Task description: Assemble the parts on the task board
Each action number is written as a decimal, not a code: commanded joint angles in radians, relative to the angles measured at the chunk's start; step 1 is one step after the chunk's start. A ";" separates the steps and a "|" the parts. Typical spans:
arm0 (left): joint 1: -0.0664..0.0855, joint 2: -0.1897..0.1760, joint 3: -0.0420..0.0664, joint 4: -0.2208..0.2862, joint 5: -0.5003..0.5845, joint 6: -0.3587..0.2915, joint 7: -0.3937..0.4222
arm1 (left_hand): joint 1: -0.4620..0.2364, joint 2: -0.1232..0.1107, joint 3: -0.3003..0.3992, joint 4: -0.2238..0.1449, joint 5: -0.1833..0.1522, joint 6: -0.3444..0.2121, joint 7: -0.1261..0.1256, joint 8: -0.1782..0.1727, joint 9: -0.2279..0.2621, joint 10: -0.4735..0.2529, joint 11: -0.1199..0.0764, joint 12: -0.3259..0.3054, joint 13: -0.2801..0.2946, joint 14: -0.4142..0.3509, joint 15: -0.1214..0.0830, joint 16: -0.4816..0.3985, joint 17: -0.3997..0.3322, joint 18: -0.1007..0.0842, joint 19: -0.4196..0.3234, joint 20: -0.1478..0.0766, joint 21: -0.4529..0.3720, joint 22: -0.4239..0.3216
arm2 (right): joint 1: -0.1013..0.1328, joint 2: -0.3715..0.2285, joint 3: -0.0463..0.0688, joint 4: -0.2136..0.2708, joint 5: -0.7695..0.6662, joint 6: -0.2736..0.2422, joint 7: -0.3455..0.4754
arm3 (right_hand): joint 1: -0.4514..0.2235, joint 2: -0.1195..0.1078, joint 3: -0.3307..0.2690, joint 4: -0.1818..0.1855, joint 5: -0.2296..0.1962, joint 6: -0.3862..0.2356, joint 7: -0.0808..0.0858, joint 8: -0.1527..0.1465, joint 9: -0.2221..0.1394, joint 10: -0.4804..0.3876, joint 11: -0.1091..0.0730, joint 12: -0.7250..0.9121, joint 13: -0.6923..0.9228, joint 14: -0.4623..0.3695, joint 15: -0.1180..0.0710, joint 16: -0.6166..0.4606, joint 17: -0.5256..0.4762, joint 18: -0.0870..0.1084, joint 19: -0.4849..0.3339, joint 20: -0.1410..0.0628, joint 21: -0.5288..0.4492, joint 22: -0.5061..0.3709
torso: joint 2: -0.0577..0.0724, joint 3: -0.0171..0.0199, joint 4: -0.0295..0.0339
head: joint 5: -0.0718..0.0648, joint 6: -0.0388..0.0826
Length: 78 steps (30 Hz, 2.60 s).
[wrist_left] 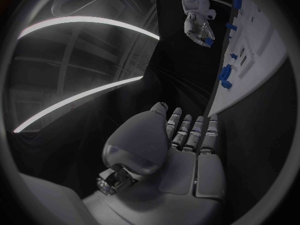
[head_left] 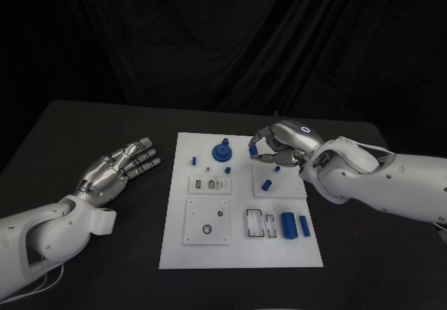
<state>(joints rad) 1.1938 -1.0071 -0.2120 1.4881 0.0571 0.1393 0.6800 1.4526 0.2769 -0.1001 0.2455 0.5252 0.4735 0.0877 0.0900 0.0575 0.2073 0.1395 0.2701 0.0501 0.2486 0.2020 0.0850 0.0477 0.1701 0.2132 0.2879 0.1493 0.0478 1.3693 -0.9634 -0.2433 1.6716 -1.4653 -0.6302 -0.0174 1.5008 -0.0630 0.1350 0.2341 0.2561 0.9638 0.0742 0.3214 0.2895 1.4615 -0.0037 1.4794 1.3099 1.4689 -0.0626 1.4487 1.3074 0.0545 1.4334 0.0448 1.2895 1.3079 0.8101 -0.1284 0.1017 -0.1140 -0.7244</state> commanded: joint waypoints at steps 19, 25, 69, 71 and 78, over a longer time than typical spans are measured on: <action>-0.001 0.008 0.001 0.005 0.003 0.010 0.044 | 0.011 0.000 0.006 0.001 0.007 0.000 0.002 -0.007 0.000 -0.007 0.003 -0.005 0.000 0.000 0.002 -0.005 0.000 -0.013 -0.006 -0.001 -0.005 -0.001 | -0.106 0.167 0.000 -0.038 -0.161 0.093 -0.174 | -0.020 -0.013 -0.010 0.003 0.028 -0.031 0.003 0.078 0.095 0.001 0.004 -0.007 0.083 0.046 0.000 -0.007 0.089 0.018 -0.008 0.002 -0.034 0.143 | -0.001 -0.0026 -0.0016 | 0.012 -0.014; -0.001 0.013 0.001 0.001 0.003 0.014 0.042 | 0.011 0.000 0.007 0.000 0.007 -0.001 0.002 -0.007 0.000 -0.006 0.003 -0.004 0.001 -0.001 0.002 -0.006 0.000 -0.013 -0.006 -0.001 -0.006 -0.002 | -0.107 0.175 0.000 -0.042 -0.164 0.100 -0.204 | -0.026 -0.014 -0.011 0.004 0.030 -0.036 0.004 0.078 0.095 -0.003 0.005 -0.011 0.077 0.044 0.001 -0.011 0.085 0.021 -0.013 0.003 -0.046 0.139 | 0.001 -0.0012 0.0004 | 0.008 -0.017; -0.002 0.017 0.001 0.001 0.003 0.018 0.051 | 0.011 0.000 0.010 -0.002 0.008 -0.004 0.002 -0.008 0.000 -0.009 0.003 -0.006 0.000 -0.004 0.002 -0.007 -0.001 -0.014 -0.008 -0.001 -0.007 -0.002 | -0.109 0.187 0.000 -0.048 -0.165 0.064 -0.122 | -0.080 -0.097 -0.031 0.049 -0.165 -0.309 0.034 -0.110 -0.011 0.007 0.015 0.005 0.106 0.048 0.011 0.000 0.103 0.020 -0.004 0.015 -0.060 0.151 | -0.001 -0.0014 -0.0014 | 0.008 -0.021; -0.002 0.017 0.001 0.002 0.003 0.017 0.053 | 0.011 0.000 0.010 -0.002 0.008 -0.004 0.002 -0.008 0.000 -0.009 0.003 -0.006 0.000 -0.004 0.002 -0.007 -0.001 -0.014 -0.008 -0.001 -0.007 -0.002 | -0.109 0.184 0.000 -0.043 -0.165 0.051 -0.113 | -0.068 -0.138 -0.036 0.060 -0.190 -0.388 0.023 -0.152 -0.046 0.004 0.007 0.002 0.101 0.047 0.006 -0.001 0.102 0.020 -0.002 0.011 -0.058 0.153 | -0.001 -0.0014 -0.0012 | 0.008 -0.020; -0.002 0.008 0.001 0.020 0.001 -0.001 0.061 | 0.015 -0.003 0.014 -0.008 0.013 0.006 0.002 -0.005 0.002 -0.007 0.003 -0.003 0.001 -0.002 0.003 -0.006 0.000 -0.014 -0.005 0.000 -0.006 -0.001 | -0.108 0.160 0.006 -0.014 -0.128 -0.001 -0.081 | -0.117 -0.158 -0.056 0.064 -0.204 -0.398 0.025 -0.166 -0.071 -0.008 0.007 -0.009 0.085 0.046 0.004 -0.003 0.100 0.020 -0.004 0.007 -0.066 0.154 | -0.001 -0.0006 -0.0017 | 0.016 -0.020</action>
<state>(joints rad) 1.1931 -0.9972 -0.2119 1.5005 0.0571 0.1444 0.6801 1.4569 0.2726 -0.0917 0.2371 0.5345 0.4735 0.0877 0.0859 0.0577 0.2037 0.1431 0.2660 0.0501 0.2486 0.2019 0.0811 0.0477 0.1701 0.2132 0.2879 0.1455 0.0471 1.2633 -0.7991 -0.2388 1.6489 -1.6148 -0.5708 -0.1358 1.3939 -0.2208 0.0827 0.2978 0.0564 0.5600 0.1017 0.1577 0.2193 1.4594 0.0020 1.4753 1.3098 1.4669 -0.0536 1.4457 1.3073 0.0626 1.4296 0.0555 1.2265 1.3078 0.8095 -0.1296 0.1007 -0.1011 -0.7452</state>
